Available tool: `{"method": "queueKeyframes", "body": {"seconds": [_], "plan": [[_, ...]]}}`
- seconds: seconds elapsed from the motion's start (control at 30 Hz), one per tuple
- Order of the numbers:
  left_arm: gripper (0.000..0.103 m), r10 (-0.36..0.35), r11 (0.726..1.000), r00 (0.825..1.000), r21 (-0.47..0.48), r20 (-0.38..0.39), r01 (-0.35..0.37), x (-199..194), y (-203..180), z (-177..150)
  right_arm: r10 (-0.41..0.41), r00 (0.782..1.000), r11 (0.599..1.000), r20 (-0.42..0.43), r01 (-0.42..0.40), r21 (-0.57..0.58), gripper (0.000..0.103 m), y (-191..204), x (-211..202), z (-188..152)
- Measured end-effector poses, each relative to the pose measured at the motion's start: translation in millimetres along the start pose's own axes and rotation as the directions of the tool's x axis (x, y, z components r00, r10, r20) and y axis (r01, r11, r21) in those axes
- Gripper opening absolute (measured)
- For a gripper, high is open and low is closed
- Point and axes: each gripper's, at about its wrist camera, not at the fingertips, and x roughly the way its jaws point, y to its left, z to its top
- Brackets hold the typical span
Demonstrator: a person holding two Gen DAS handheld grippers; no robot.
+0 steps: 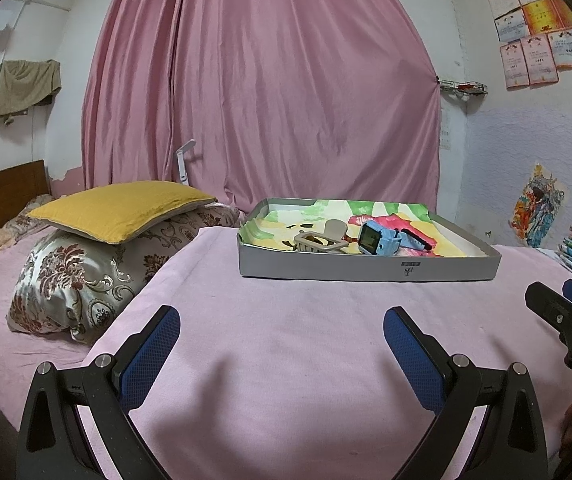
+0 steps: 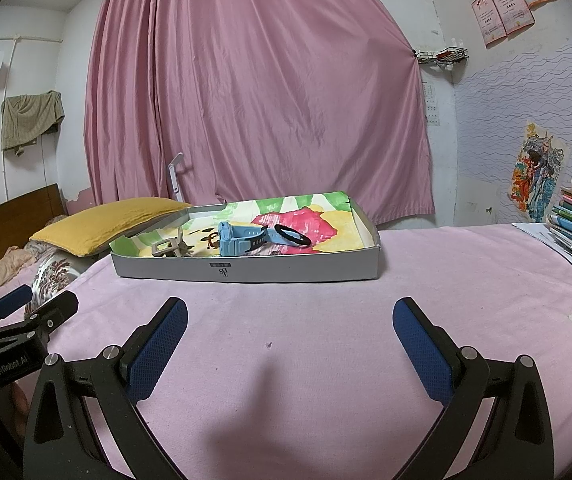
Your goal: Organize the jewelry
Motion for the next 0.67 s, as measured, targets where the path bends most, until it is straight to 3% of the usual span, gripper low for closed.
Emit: {"method": "queueKeyframes", "body": {"seconds": [0.67], "plan": [[0.102,0.054,0.999,0.998,-0.003,-0.016,-0.054,2.7,2.2,4.6,0.002,1.0,1.0,0.001,-0.002,-0.001,0.101,1.3,0.6,-0.8]]}}
